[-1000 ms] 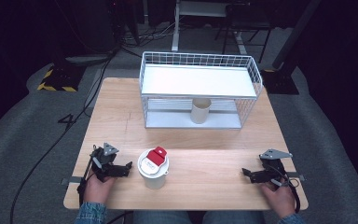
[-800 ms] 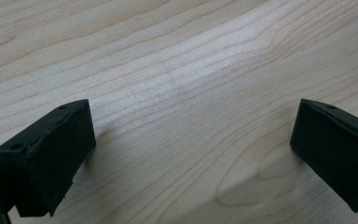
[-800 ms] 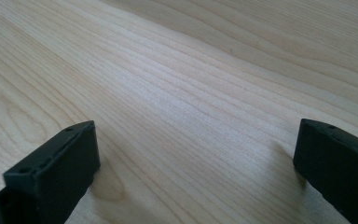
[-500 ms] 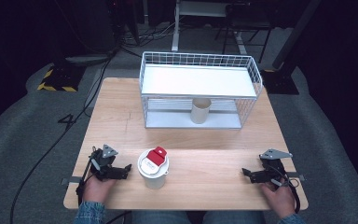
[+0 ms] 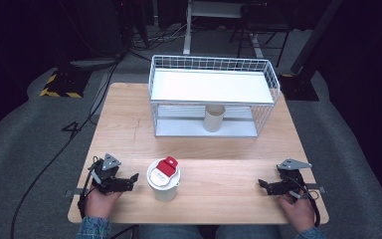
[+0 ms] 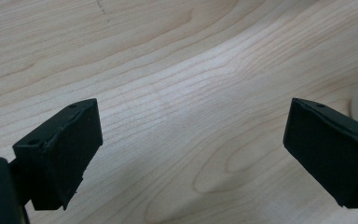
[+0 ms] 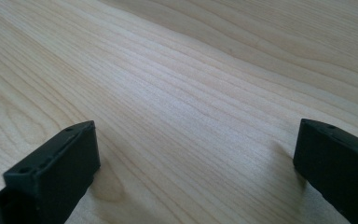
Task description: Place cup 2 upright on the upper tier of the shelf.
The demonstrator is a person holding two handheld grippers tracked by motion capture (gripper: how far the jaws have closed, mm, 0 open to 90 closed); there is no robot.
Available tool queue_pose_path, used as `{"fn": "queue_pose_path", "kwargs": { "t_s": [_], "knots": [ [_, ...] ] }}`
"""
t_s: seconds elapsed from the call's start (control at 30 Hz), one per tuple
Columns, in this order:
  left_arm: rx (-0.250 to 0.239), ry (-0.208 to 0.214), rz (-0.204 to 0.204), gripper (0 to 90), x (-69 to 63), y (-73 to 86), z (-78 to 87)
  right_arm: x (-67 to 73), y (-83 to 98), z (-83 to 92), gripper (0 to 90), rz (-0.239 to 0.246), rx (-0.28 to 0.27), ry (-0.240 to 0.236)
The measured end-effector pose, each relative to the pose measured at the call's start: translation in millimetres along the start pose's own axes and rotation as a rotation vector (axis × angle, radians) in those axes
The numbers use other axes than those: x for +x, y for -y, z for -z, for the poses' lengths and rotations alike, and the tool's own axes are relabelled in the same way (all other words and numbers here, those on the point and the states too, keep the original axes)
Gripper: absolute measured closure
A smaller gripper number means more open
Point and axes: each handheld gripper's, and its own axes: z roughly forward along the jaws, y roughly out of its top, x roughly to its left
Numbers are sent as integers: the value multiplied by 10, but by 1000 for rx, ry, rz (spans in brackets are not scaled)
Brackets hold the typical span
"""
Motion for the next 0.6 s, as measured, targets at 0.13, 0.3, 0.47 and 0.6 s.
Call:
{"fn": "queue_pose_path", "kwargs": {
  "t_s": [0.13, 0.3, 0.47, 0.6],
  "knots": [
    [-12, 25, 0, 56, -69, -9, 114, 0, -1, -1, 4, 0, 0, 1],
    [-63, 35, 3, 58, -168, 0, 293, 0, -1, -1, 4, 0, 0, 1],
    [-115, 45, 9, 67, -245, 44, 480, 0, -1, -1, 4, 1, 0, 1],
    [-147, 55, 2, 68, -317, 72, 588, 0, -1, -1, 4, 1, 0, 1]
  ]
}}
